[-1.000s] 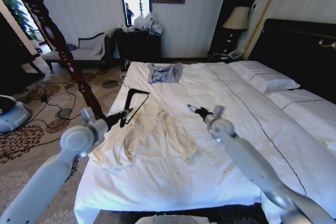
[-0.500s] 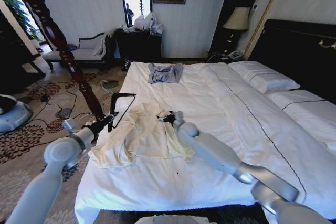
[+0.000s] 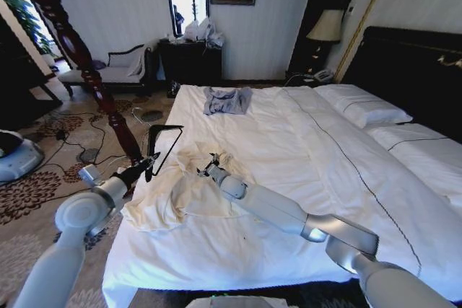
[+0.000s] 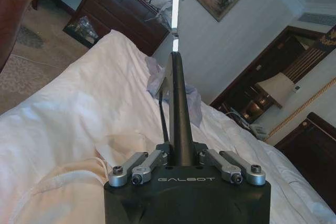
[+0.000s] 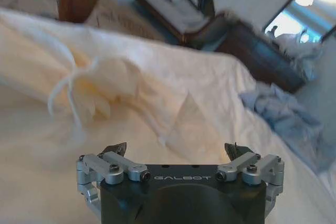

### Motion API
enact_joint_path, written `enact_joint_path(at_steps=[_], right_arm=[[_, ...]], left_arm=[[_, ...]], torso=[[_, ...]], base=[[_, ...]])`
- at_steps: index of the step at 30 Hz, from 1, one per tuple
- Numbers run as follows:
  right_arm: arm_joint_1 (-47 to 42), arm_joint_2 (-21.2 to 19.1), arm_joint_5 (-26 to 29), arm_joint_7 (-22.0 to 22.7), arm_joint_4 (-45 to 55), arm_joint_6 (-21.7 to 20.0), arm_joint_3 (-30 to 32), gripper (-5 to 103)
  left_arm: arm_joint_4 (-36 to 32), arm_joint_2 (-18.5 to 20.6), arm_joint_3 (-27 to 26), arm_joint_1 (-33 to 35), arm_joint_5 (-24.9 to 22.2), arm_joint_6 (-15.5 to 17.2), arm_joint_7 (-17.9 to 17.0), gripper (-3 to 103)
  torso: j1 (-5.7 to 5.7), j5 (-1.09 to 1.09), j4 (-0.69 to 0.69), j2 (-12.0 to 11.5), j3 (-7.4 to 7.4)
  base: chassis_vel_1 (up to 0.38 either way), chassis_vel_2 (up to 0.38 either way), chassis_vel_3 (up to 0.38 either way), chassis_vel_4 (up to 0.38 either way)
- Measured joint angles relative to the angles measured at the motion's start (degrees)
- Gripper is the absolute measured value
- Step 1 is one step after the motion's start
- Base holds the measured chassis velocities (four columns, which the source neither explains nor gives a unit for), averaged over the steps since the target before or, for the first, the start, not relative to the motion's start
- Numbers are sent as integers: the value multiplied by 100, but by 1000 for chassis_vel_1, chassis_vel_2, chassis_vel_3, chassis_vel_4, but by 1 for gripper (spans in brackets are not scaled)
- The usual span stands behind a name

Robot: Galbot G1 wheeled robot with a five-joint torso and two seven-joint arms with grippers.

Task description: Pick up the clothes from the bed and hang them on the clothes hanger.

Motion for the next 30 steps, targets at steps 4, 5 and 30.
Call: enact_joint_path(at_steps=[4, 5, 30], right_arm=[[65, -11, 462, -78, -15, -392, 33, 100], [87, 1, 533, -95, -55, -439, 51, 100], [278, 307, -520, -814, -1317, -236, 306, 60]], left_arm=[[-6, 5, 55, -61, 26, -8, -12, 20], [-3, -2, 80, -94, 37, -16, -16, 20], [-88, -47, 197, -116, 172, -43, -54, 20]], torso=[[-1, 0, -3, 0, 0], [-1, 0, -4, 0, 0], [0, 0, -1, 0, 0]], base=[[0, 0, 0, 0], [0, 0, 0, 0], [0, 0, 0, 0]])
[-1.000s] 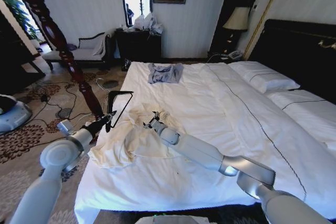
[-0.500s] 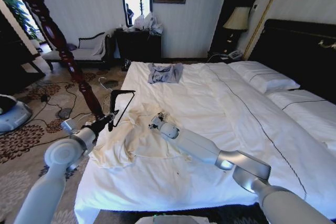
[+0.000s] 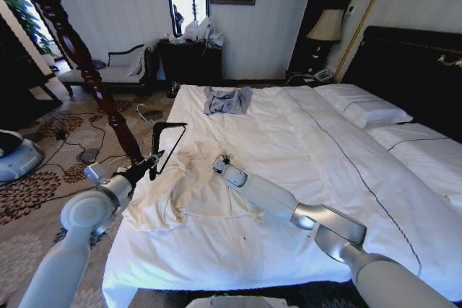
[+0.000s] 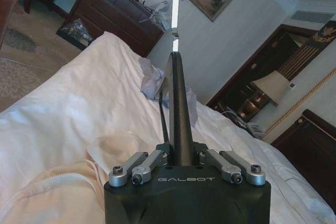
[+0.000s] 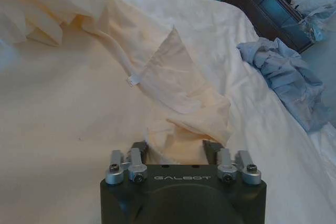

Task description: Pick up the clothes from the bed and hang them on the clothes hanger.

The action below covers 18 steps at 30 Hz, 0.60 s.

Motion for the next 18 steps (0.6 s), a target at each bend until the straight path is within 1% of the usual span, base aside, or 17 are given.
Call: enact_joint_path(at_steps=[1, 4, 6, 9, 10, 13, 15, 16, 17, 18], right_arm=[[0, 0, 0, 0, 0, 0, 0, 60], [-37, -50, -2, 5, 75, 28, 6, 44], [-47, -64, -2, 1, 77, 56, 10, 44], [-62, -110, -9, -69, 66, 140, 40, 27], [-62, -110, -9, -69, 66, 140, 40, 27], [-63, -168, 15, -145, 40, 234, 98, 12], [-62, -178, 25, -157, 23, 269, 120, 12], [-58, -187, 55, -167, 2, 305, 151, 6], [-48, -198, 162, -168, -32, 360, 198, 6], [-36, -206, 304, -155, -67, 400, 244, 1]], left_arm=[[0, 0, 0, 0, 0, 0, 0, 20], [-11, -2, 0, 15, 7, -2, -5, 20], [-12, -2, 0, 19, 8, -4, -7, 20], [-17, -2, -3, 23, 9, -12, -15, 20], [-17, -2, -3, 23, 9, -12, -15, 20], [-22, -6, 0, 28, 12, -23, -21, 20], [-22, -7, 2, 30, 13, -28, -22, 20], [-23, -8, 4, 34, 14, -37, -23, 20], [-29, -9, 5, 43, 15, -47, -23, 20], [-47, -9, 5, 58, 15, -53, -23, 20]], torso=[[0, 0, 0, 0, 0], [0, 0, 0, 0, 0], [0, 0, -1, 0, 0], [0, 0, 0, 0, 0], [0, 0, 0, 0, 0], [0, 0, -1, 0, 0], [0, 0, -1, 0, 0], [0, 0, 0, 0, 0], [0, 0, -1, 0, 0], [0, 1, -1, 0, 0]], base=[[0, 0, 0, 0], [0, 0, 0, 0], [0, 0, 0, 0], [0, 0, 0, 0], [0, 0, 0, 0], [0, 0, 0, 0], [0, 0, 0, 0], [0, 0, 0, 0], [0, 0, 0, 0], [0, 0, 0, 0]])
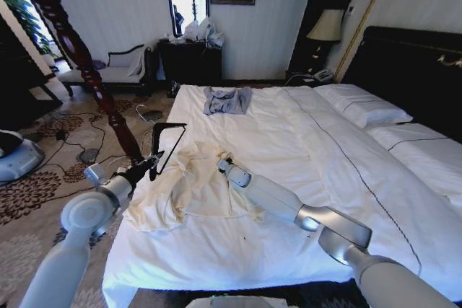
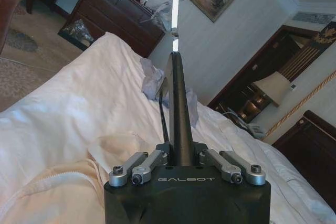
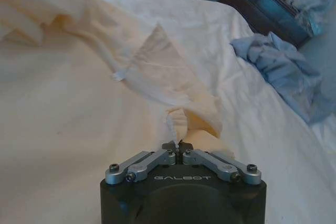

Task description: Pick up the clothes from the bed and hang them on the clothes hanger.

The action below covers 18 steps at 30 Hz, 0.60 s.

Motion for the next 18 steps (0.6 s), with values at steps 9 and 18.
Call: enact_joint_path(at_steps=[9, 18], right_arm=[[218, -125, 1776, 278, 200, 268, 622, 1], [437, -282, 2837, 317, 736, 556, 1048, 1]], left_arm=[[-489, 16, -12, 554, -43, -13, 213, 20], [-668, 30, 591, 1046, 393, -82, 554, 20]], torso=[[0, 1, 0, 0, 0], [0, 0, 0, 1, 0]], base=[[0, 0, 0, 0], [0, 0, 0, 0]])
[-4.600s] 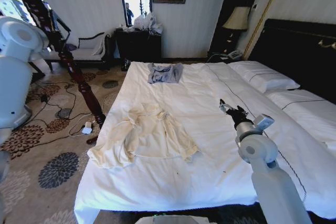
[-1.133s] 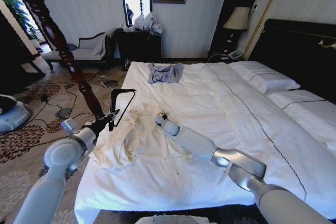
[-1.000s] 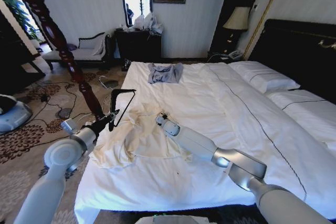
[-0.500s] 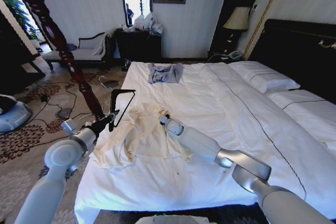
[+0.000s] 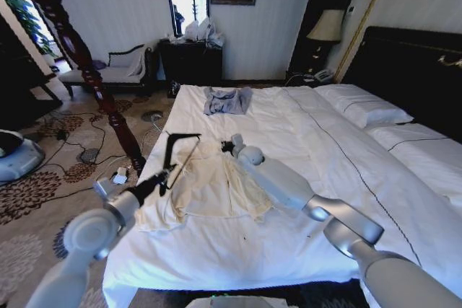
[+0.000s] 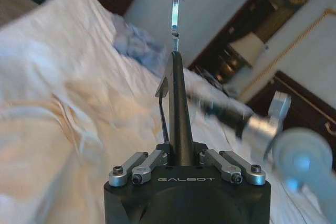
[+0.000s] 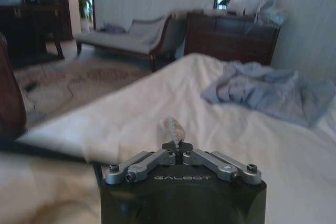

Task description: Pick up the clothes from the bed and hang them on the clothes hanger.

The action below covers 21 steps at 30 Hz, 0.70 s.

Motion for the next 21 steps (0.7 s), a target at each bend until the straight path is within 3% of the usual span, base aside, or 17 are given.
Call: enact_joint_path(at_steps=[9, 21], right_arm=[[163, -124, 342, -171, 523, 404, 119, 1], [283, -350, 803, -290, 1174, 1180, 1, 1]], left_arm=[[109, -59, 414, -70, 217, -5, 269, 20], [307, -169, 615, -391, 42, 36, 514, 20]], torso=[[0, 0, 0, 0, 0], [0, 0, 0, 0, 0]], base=[[0, 0, 0, 0], [0, 0, 0, 0]])
